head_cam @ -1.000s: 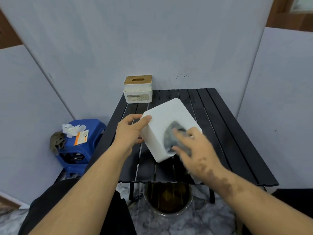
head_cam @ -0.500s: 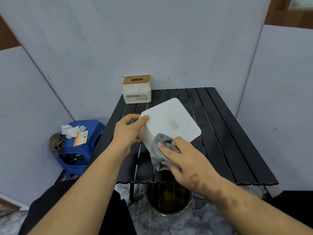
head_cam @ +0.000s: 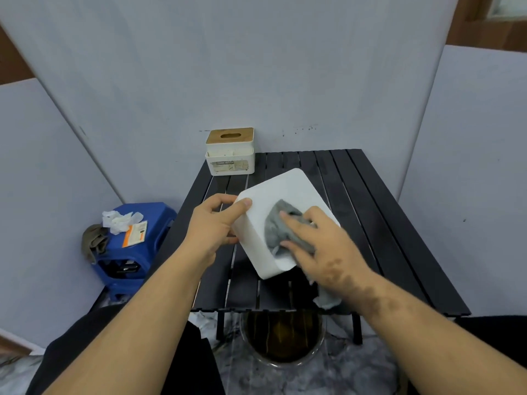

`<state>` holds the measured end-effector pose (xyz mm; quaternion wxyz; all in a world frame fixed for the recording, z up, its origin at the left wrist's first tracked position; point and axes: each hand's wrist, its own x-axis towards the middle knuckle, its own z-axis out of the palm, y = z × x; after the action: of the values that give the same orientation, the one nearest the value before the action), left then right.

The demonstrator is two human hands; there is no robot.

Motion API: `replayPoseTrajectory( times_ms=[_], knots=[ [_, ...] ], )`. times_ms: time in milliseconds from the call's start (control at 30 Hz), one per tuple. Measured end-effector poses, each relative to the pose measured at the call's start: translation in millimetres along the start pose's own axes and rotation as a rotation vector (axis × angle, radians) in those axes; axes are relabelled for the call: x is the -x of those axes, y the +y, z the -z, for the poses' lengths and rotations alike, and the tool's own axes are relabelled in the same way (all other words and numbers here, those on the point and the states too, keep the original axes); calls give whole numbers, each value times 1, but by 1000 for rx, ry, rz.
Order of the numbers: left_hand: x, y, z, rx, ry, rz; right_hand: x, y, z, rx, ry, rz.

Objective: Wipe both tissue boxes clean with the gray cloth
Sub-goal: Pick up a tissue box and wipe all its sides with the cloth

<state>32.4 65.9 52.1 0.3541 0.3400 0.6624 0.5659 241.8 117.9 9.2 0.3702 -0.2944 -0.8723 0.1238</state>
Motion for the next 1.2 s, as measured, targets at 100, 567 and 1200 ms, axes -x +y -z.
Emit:
replayPoseTrajectory(
  times_ms=[100, 567, 1200],
  knots=[
    [6, 2, -2, 0, -4, -18, -13, 28, 11, -47, 153, -302],
    [14, 3, -5, 6, -45, -87, -43, 11, 9, 35, 221, -374],
    [21, 2, 2, -16, -52, -96, -50, 13, 12, 23, 156, -126]
  ],
)
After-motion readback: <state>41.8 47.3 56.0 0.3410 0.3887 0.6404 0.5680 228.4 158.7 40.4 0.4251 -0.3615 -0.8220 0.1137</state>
